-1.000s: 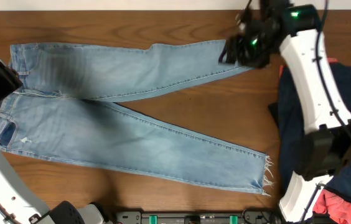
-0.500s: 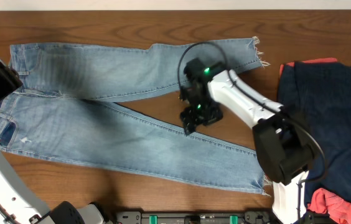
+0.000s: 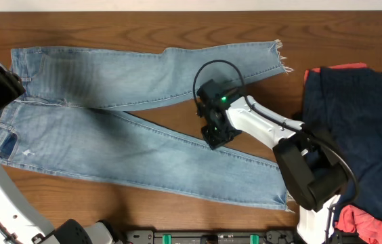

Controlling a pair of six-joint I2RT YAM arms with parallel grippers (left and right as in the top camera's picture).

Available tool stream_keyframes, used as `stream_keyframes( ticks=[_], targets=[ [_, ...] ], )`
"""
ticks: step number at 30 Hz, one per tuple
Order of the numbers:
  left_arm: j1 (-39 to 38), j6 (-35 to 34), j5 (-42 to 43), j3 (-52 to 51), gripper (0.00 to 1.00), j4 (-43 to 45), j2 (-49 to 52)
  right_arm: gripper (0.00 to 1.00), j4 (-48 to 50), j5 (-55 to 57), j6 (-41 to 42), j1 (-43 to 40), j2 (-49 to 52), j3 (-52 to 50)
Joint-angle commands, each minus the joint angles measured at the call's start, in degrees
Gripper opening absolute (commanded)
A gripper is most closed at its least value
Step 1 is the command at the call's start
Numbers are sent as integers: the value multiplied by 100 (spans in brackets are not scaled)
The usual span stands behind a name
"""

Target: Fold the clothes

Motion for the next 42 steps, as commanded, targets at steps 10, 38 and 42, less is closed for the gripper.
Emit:
stream_keyframes(
  ticks=[10, 38, 42],
  targets=[
    [-11, -4, 33, 59, 68, 11, -94, 25, -168, -2111, -1602, -1410, 361, 717],
    [-11, -4, 22, 59, 72, 37, -94, 7, 741, 1895, -1104, -739, 372, 861],
    [-7, -98, -664, 57, 75, -59, -63, 52, 166, 1062, -1231, -984, 372, 1657]
  ],
)
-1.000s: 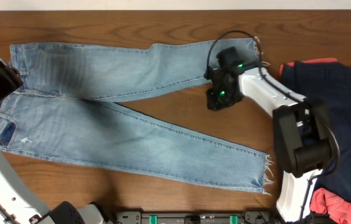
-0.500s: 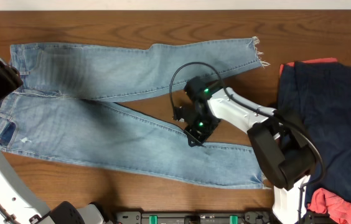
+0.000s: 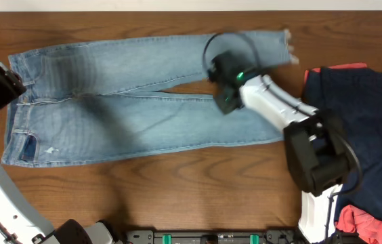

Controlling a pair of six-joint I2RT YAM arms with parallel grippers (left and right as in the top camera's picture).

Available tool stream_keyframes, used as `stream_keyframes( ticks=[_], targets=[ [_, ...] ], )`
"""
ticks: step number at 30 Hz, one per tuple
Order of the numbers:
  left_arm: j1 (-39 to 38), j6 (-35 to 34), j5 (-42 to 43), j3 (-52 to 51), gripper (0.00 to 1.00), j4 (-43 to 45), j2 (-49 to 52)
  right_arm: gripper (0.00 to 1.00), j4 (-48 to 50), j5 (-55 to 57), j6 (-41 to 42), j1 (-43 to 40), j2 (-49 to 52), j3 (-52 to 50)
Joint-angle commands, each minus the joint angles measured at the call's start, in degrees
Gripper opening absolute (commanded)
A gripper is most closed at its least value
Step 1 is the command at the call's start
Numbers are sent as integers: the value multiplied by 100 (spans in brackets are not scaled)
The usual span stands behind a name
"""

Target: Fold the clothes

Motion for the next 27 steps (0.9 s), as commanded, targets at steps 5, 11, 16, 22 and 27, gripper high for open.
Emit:
stream_keyframes(
  ticks=[5, 11, 16, 22, 27],
  targets=[
    [238, -774, -1174, 13, 79, -164, 258, 53, -1246, -909, 13, -155, -28, 1512],
    [1060, -1307, -1410, -9, 77, -264, 1250, 53, -2350, -1849, 210, -157, -219, 2087],
    [1663, -1362, -1010, -9, 64, -260, 2319, 50, -2726, -1895, 1314, -173, -273, 2079],
    [1982, -1036, -595, -9, 54, -264, 3556, 52, -2802, -1893, 1928, -234, -273, 2037],
    [1982, -688, -699, -9, 54, -114, 4240, 56, -2791, -1895, 2190, -343, -273, 2037]
  ],
)
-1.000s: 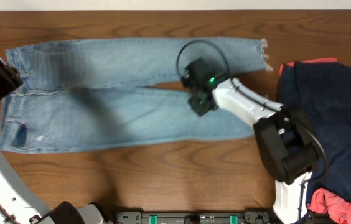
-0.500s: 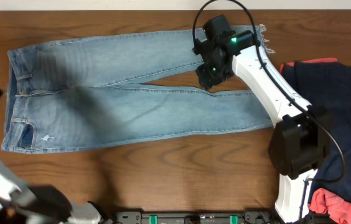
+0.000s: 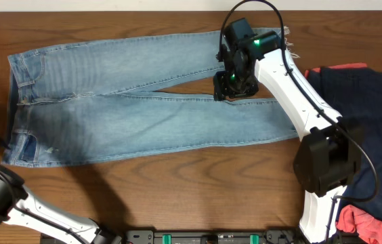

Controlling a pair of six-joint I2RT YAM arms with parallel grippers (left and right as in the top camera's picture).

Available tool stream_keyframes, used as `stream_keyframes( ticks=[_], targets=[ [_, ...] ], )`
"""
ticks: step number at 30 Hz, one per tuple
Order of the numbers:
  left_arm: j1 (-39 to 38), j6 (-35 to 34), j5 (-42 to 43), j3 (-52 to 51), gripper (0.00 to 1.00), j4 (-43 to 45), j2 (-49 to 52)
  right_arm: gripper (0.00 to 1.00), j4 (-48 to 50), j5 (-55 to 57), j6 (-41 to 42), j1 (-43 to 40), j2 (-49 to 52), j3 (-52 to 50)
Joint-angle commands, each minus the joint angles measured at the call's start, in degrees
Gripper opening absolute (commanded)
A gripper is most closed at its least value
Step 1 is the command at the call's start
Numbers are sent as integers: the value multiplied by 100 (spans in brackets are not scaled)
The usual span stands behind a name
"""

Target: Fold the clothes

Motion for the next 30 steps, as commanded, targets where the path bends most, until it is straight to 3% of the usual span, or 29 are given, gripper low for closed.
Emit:
stream_keyframes(
  ticks=[1, 11, 13, 15, 17, 20, 25, 30],
  targets=[
    [-15, 282, -68, 4, 54, 118, 295, 57, 11, -61, 409, -151, -162, 68],
    [-17, 514, -195, -4, 53, 750, 699, 58, -52, -55, 431, -258, -162, 66],
    [-15, 586, -232, -26, 42, 748, 739, 56, -111, 22, 658, -313, -162, 63],
    [-15, 581, -334, -85, 21, 750, 756, 54, -151, 26, 894, -396, -162, 35],
    [-9, 579, -385, -118, 6, 750, 756, 51, -160, 33, 1130, -494, -162, -46],
    [37, 468, -380, -116, 6, 750, 750, 48, -162, 317, 1366, -706, -160, -203],
    [249, 184, -376, -116, 6, 745, 708, 55, -293, 341, 1499, -1274, -160, -905],
    [562, -57, -352, -116, 6, 719, 678, 47, 11, 205, 1596, -1637, -160, -2061]
  ],
)
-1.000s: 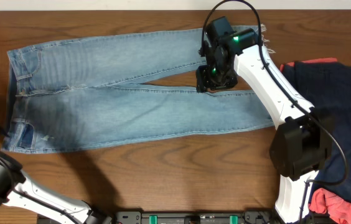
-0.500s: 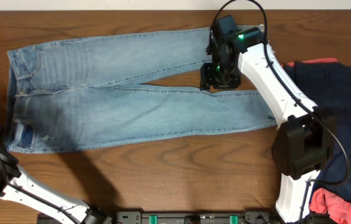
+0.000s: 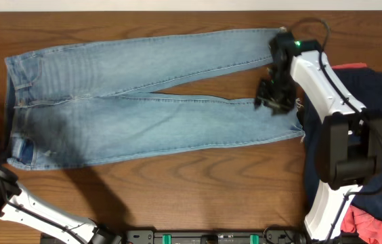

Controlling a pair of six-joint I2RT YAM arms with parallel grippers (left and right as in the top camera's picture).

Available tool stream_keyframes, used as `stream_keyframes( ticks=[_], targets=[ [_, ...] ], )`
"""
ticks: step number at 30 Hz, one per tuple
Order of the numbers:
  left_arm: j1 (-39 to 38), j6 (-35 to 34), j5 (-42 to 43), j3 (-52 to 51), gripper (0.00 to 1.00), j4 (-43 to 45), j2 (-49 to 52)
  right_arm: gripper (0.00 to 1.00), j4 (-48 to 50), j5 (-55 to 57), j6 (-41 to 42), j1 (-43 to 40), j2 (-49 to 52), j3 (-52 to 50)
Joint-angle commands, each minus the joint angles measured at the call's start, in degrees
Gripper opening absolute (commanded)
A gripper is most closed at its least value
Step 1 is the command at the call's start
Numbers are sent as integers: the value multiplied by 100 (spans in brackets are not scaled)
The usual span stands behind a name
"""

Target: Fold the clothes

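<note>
Light blue jeans (image 3: 130,102) lie flat across the wooden table, waist at the left and both legs running right, nearly parallel with a narrow gap between them. My right gripper (image 3: 273,100) hovers over or touches the nearer leg close to its frayed hem (image 3: 299,118); its jaws are too dark to read. My left gripper sits at the table's left edge beside the waistband's lower corner, and whether it is open or shut does not show.
A dark navy garment (image 3: 370,115) is piled at the right, next to the leg hems, with red cloth (image 3: 349,66) peeking above it and more red cloth (image 3: 353,220) below. The right arm's base (image 3: 333,169) stands in front of that pile.
My right gripper has moved right, from over the gap between the legs to the nearer leg's hem end. The jeans lie almost as before. The left gripper stays at the lower left.
At first the legs were splayed, the nearer one angled toward the front right, with my right gripper on its middle and my left at the waist. Then the legs lay nearly parallel. Later the left arm was at the lower left edge. Now the right gripper is by the hems.
</note>
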Motion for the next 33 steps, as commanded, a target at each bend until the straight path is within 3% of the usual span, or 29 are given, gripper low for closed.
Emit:
stream_keyframes(
  ticks=[1, 6, 14, 21, 31, 33],
  targets=[
    [407, -337, -417, -114, 6, -20, 105, 46, 210, -98, 221, -181, -120, -710],
    [704, -372, 24, -114, 6, 0, 52, 46, 785, -177, 282, -431, -120, -1300],
    [769, -369, 79, -114, 6, -11, 52, 61, 809, 428, 293, -544, -118, -1366],
    [769, -367, 76, -114, 6, -15, 52, 65, 780, 894, 546, -992, -111, -1368],
    [769, -367, 79, -114, 6, 0, 52, 47, 1224, 138, 295, -1207, -111, -1707],
    [769, -367, 81, -114, 6, -22, 33, 33, 1405, -70, 297, -1161, -111, -1803]
  ],
)
